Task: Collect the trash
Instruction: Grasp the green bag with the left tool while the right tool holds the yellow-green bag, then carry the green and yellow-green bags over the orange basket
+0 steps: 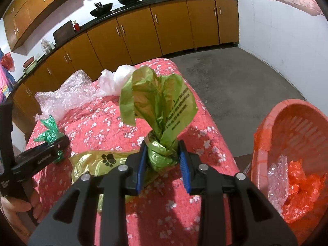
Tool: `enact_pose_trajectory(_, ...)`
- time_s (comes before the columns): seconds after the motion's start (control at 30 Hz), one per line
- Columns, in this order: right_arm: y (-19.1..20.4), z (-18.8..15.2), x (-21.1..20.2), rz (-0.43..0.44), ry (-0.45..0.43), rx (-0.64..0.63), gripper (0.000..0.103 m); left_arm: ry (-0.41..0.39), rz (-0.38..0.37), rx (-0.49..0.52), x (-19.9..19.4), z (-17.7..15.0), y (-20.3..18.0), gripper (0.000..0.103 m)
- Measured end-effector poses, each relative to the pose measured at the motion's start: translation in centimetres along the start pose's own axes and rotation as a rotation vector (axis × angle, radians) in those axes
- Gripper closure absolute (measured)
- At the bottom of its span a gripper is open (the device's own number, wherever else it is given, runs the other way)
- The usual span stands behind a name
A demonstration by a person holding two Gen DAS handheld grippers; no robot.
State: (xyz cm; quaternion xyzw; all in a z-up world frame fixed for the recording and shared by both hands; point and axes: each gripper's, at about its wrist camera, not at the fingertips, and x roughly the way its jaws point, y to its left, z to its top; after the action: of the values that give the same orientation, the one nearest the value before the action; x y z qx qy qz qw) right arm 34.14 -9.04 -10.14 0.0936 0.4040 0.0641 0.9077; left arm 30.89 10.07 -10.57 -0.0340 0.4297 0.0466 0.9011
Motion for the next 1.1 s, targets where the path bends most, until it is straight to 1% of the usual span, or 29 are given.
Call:
enact_pose_trajectory(0.2, 0.0, -0.4, -1.9, -0.007, -0.017, -0.006, 0.073, -0.004, -0.021, 0.02, -2.2, -2.1, 0.6, 0.054)
enact_pose_trajectory(0.37, -0.1, -1.1, -4.4, -0.018, -0.053, -0.032, 0.073, -0.06, -0.037, 0.052, -6.0, -4.1, 0.8, 0.054)
enact_pose_trajectory(0.53, -0.7, -2.1, -8.0, -0.036, -0.104, -0.048, 0.073, -0.127, -0.056, 0.095, -9.7, -5.0, -0.5, 0.054)
enact_pose_trajectory(0.67, -1.7, -3.0, -10.8, -0.066, -0.143, -0.056, 0.073, -0.163, -0.089, 0.104, -12.2, -5.2, -1.7, 0.054)
enact_pose_trajectory(0.77, -2.7, -3.8, -12.9, -0.094, -0.173, -0.06, 0.073, -0.178, -0.12, 0.109, -13.4, -5.3, -2.8, 0.054)
enact_pose_trajectory(0.87, -3.7, -4.6, -14.6, -0.117, -0.19, -0.055, 0.073, -0.197, -0.147, 0.131, -14.8, -5.8, -4.2, 0.054)
enact_pose_trajectory(1.1, -6.6, -6.3, -18.2, -0.187, -0.243, -0.03, 0.073, -0.223, -0.214, 0.182, -16.8, -6.6, -7.6, 0.054)
